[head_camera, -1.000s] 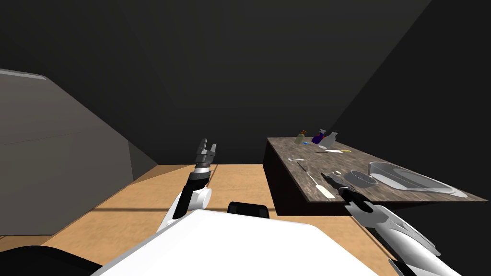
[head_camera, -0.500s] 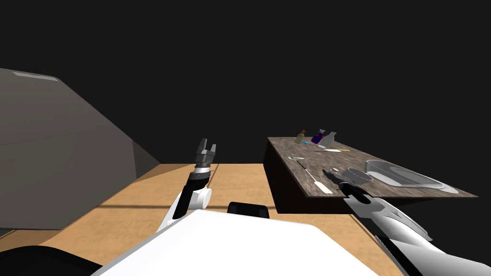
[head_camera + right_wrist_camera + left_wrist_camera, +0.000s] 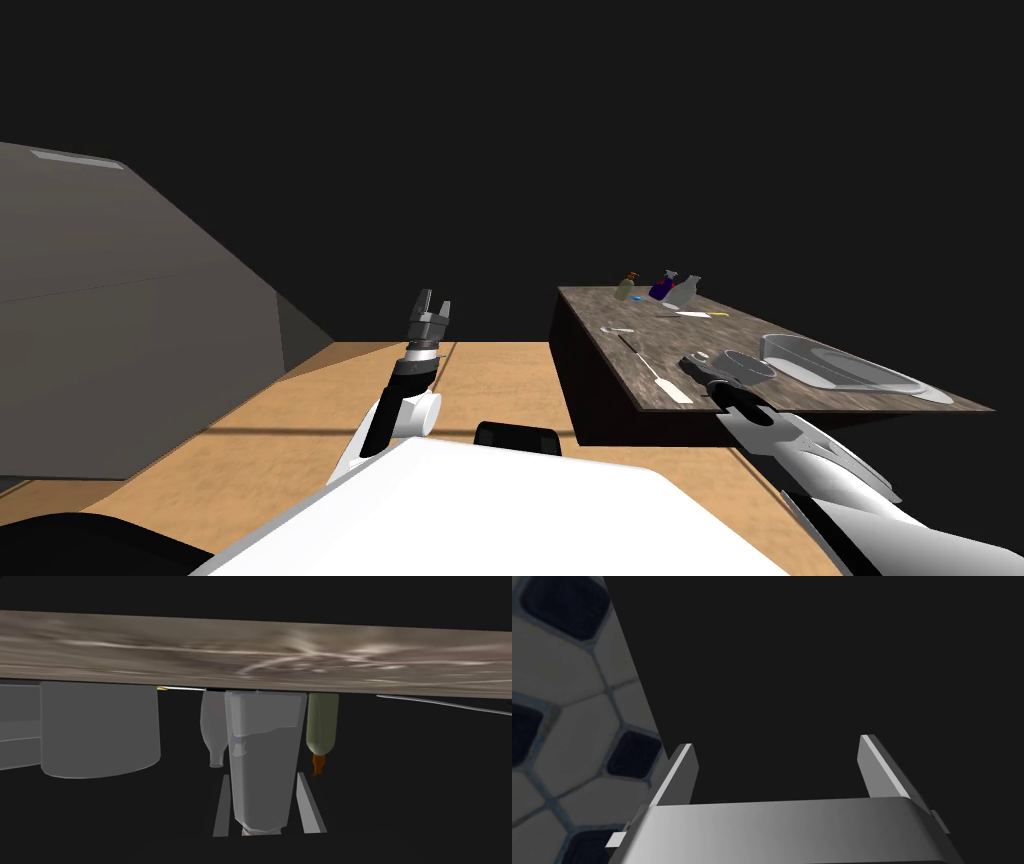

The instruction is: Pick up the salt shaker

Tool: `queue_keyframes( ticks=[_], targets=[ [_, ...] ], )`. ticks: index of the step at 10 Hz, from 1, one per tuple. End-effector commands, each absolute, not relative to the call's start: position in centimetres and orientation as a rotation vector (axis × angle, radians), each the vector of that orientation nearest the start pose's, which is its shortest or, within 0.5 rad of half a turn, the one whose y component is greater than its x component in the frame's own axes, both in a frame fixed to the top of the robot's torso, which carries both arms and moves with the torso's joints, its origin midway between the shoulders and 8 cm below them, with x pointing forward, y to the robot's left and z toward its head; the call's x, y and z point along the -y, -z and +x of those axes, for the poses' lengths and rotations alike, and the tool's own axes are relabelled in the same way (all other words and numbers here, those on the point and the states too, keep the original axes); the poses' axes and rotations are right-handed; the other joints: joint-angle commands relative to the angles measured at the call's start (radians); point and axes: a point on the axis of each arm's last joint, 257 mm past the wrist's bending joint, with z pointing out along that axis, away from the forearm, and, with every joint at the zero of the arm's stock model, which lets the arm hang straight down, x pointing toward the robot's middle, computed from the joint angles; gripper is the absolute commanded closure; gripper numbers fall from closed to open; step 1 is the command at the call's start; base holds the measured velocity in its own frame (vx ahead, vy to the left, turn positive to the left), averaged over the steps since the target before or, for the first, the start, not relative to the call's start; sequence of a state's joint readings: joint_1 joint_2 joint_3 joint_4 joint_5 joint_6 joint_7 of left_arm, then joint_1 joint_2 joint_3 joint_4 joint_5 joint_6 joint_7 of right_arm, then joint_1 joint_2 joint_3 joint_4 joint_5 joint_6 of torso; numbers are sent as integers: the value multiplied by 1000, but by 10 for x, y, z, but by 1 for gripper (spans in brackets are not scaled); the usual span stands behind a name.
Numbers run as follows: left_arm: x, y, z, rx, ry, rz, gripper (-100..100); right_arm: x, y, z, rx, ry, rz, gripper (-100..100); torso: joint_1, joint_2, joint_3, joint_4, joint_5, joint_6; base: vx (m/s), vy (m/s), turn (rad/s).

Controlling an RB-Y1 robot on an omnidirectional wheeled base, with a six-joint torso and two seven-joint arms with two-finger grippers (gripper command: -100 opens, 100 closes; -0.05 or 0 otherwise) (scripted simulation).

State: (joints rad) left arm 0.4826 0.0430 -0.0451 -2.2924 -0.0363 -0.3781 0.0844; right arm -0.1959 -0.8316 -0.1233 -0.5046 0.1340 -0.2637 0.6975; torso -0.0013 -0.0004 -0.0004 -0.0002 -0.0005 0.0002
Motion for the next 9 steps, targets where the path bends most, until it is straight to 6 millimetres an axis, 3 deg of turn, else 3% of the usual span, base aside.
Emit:
queue_keyframes(
  ticks=[1,2,3,5,6,8,9],
  targets=[
    [-257,-10,365,-714,1383,-723,0,733,304,417,-1850,440,475,100,0,0,0,0,0,0,0,0,0],
    [-257,-10,365,-714,1383,-723,0,733,304,417,-1850,440,475,0,0,0,0,0,0,0,0,0,0],
    [-257,-10,365,-714,1383,-723,0,723,324,405,-1869,421,501,100,0,0,0,0,0,0,75,-52,-40],
    [-257,-10,365,-714,1382,-723,0,718,323,401,-1871,415,468,100,-6,-7,-5,-3,-5,0,82,-36,-12],
    [-257,-10,365,-714,1382,-723,0,708,340,391,-1884,398,496,100,-7,-7,-6,-4,-6,-1,70,-34,-34],
    [-257,-10,365,-714,1382,-723,0,701,337,387,-1883,390,456,100,-10,-10,-9,-8,-13,-1,75,-27,-16],
    [-257,-10,365,-714,1382,-723,0,695,353,373,-1896,380,495,100,-10,-10,-10,-9,-15,-3,91,-41,-19]
  ],
)
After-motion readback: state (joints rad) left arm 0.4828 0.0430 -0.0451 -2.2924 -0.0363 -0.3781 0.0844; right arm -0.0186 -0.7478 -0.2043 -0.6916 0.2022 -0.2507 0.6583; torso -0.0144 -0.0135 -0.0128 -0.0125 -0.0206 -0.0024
